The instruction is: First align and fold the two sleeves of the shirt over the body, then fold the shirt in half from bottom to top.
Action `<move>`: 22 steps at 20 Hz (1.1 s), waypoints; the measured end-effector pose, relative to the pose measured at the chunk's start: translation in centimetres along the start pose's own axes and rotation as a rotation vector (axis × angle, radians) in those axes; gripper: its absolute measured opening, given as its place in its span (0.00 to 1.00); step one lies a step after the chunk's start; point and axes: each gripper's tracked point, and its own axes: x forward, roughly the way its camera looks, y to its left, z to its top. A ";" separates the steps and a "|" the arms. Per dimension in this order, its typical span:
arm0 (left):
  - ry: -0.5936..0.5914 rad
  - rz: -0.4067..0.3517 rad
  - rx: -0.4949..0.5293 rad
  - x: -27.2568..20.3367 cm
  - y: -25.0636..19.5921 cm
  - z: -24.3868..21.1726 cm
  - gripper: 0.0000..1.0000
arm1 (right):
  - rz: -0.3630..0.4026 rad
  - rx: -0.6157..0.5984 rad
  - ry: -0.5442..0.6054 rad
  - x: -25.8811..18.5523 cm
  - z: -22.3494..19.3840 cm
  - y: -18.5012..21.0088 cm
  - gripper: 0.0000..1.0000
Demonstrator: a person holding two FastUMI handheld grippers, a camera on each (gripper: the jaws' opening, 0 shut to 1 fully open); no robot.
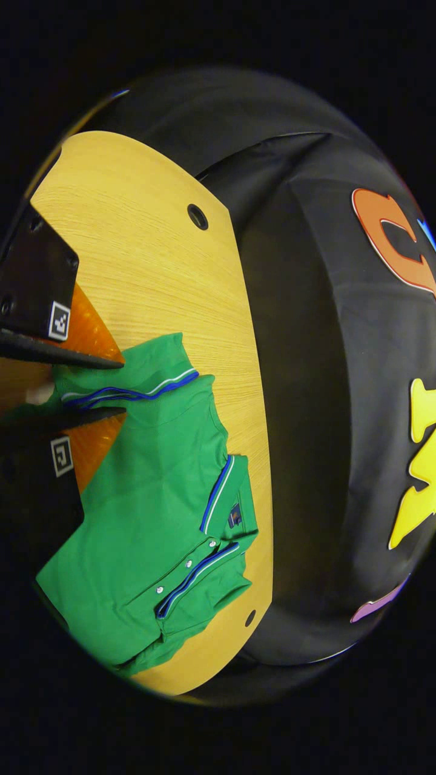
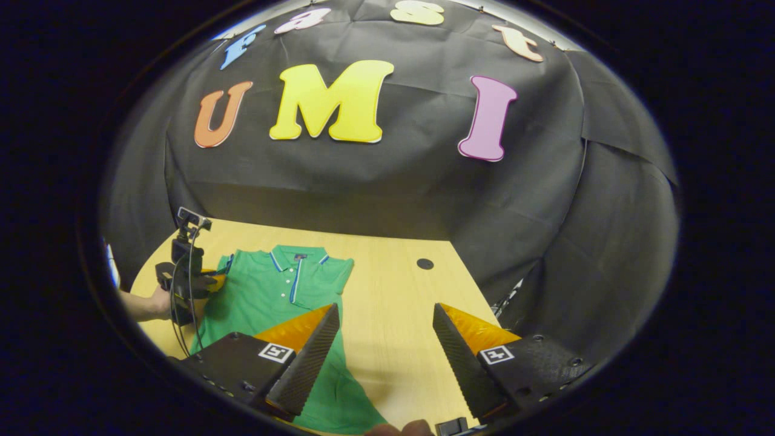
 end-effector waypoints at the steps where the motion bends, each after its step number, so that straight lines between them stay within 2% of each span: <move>1: -0.004 0.008 -0.011 -0.1 0.3 0.1 0.39 | 0.003 0.002 0.003 0.1 -0.1 0.0 0.97; 2: -0.010 0.007 -0.027 -0.2 0.4 0.4 0.26 | 0.007 0.004 0.004 0.1 -0.2 0.1 0.95; 3: -0.008 0.006 -0.041 -0.1 0.5 0.4 0.22 | 0.012 0.006 0.007 0.2 -0.2 0.2 0.98; 4: -0.007 0.005 -0.052 -0.3 0.6 0.5 0.14 | 0.015 0.010 0.009 0.3 -0.3 0.2 0.95; 6: -0.013 -0.009 -0.083 -0.6 0.7 1.1 0.06 | 0.017 0.022 0.012 0.4 -0.2 -0.1 0.95; 14: -0.086 -0.046 -0.073 -3.2 -0.8 6.3 0.05 | 0.038 0.060 0.001 0.5 0.1 -0.3 0.95; 22: -0.113 -0.109 -0.049 -4.9 -7.6 10.8 0.06 | 0.020 0.109 -0.021 -1.0 -0.2 -2.9 0.95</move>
